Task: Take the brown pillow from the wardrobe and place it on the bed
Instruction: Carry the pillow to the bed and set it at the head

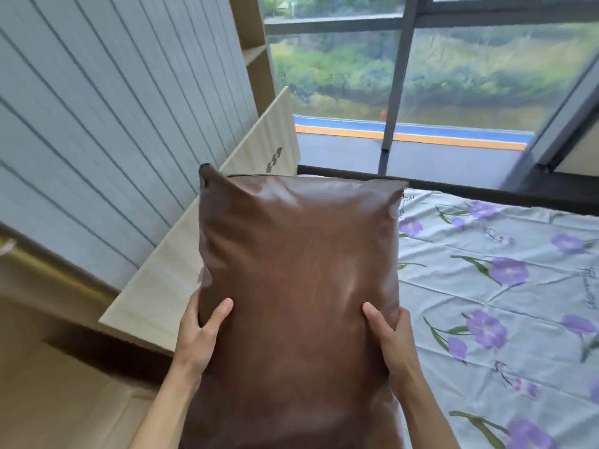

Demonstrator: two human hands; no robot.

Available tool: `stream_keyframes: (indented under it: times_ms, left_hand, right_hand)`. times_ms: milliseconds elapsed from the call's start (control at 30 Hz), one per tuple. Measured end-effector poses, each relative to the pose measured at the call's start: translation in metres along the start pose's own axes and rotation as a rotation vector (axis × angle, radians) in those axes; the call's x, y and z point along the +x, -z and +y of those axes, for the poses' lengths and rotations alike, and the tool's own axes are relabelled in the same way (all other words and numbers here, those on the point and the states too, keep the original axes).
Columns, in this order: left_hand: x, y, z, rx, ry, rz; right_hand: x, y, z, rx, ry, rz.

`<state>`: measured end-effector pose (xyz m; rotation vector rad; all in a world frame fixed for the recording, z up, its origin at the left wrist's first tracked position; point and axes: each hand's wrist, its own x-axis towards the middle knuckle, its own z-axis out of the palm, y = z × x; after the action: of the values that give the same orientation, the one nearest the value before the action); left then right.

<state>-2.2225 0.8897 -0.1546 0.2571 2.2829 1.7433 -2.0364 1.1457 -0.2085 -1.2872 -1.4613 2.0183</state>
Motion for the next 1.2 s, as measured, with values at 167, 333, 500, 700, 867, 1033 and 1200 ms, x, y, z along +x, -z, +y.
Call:
stream_keyframes:
  times_ms: [167,333,500,700,867,1033,1200]
  left_hand:
    - [0.083,-0.018,-0.037,0.063,0.11,-0.116]
    - [0.169,-0.042,-0.094,0.096,0.209,-0.244]
    - [0.263,-0.068,-0.17,0.177,0.252,-0.319]
    - [0.361,-0.101,-0.25,0.231,0.273,-0.262]
    - [0.434,-0.129,-0.284,0.251,0.27,-0.348]
    - [0.495,-0.158,-0.296,0.232,0.241,-0.377]
    - [0.54,-0.174,-0.305,0.264,0.147,-0.255]
  right_hand:
    - [0.041,-0.026,0.023,-0.005,-0.073,0.128]
    - [0.1,-0.056,0.051,-0.088,-0.146,0.22]
    - [0.186,-0.095,0.089,-0.202,-0.167,0.249]
    - [0.283,-0.131,0.137,-0.207,-0.18,0.213]
    - [0.353,-0.147,0.158,-0.212,-0.175,0.2]
    - [0.421,-0.164,0.164,-0.204,-0.107,0.171]
    - [0.473,-0.187,0.16,-0.216,-0.001,0.059]
